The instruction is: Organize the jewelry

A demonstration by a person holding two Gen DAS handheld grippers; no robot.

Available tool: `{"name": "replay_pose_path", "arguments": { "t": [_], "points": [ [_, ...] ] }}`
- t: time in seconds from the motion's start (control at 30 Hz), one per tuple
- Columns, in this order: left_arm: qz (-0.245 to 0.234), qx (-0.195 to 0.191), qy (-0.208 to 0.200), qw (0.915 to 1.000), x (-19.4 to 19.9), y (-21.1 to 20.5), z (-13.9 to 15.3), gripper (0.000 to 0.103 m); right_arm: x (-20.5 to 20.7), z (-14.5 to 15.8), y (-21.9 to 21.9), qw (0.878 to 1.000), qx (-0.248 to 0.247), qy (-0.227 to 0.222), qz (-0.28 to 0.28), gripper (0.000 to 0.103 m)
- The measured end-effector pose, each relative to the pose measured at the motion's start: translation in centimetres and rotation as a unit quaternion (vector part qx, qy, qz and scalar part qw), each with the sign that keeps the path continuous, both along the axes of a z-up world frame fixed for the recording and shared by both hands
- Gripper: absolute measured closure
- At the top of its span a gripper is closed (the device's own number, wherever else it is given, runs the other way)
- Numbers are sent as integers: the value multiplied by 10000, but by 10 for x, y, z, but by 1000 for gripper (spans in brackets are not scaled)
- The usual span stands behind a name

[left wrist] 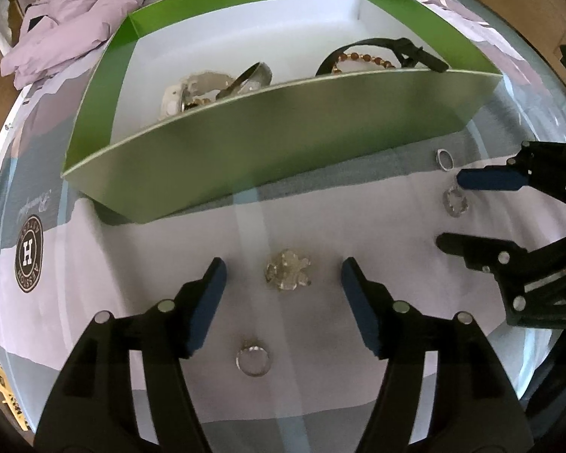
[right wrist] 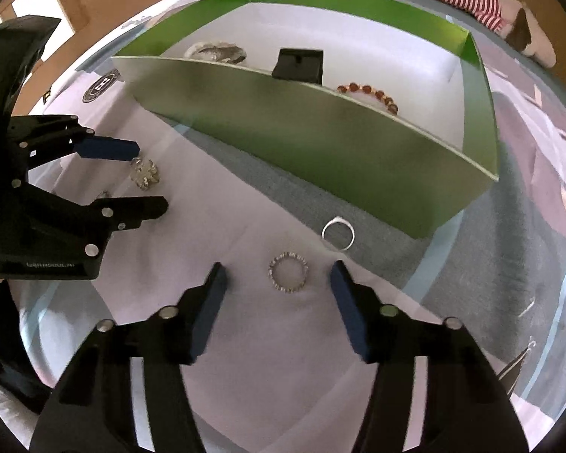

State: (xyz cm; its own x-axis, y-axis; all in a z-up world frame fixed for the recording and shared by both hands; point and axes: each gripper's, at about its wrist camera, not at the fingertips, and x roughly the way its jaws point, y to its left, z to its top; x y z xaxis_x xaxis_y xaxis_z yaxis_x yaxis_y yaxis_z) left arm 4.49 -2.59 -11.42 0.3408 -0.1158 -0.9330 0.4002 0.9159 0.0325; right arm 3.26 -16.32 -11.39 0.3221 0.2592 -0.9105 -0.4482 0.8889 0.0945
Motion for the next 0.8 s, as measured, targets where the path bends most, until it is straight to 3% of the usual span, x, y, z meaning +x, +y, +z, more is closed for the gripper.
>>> {"name": "replay_pose_path", "arguments": {
  "t": [0.13,0.17,0.2,0.27,0.3,0.5,0.8],
  "points": [
    [30,17,-70,10000,1,-2,-1,39,2,-2,9,10000,18,-11,-38,75],
    [19,11,-80,10000,1,-2,-1,46,2,-1,9,10000,39,7,-6,82],
    [5,-45,-84,10000,0,-2,0,52,2,0,9,10000,28,5,9,82],
    [10,-63,-120,9999,0,-1,3,79,0,1,7,10000,30,21,21,82],
    [12,-59,-140,9999,0,-1,4,81,1,1,7,10000,35,21,20,82],
    [134,-71,-355,9993,-1,4,14,84,-5,14,-2,9998,168,-95,54,82],
    [66,-389,-1193,9921,-15,4,56,84,-13,51,-17,9949,837,-519,227,82]
  ]
}}
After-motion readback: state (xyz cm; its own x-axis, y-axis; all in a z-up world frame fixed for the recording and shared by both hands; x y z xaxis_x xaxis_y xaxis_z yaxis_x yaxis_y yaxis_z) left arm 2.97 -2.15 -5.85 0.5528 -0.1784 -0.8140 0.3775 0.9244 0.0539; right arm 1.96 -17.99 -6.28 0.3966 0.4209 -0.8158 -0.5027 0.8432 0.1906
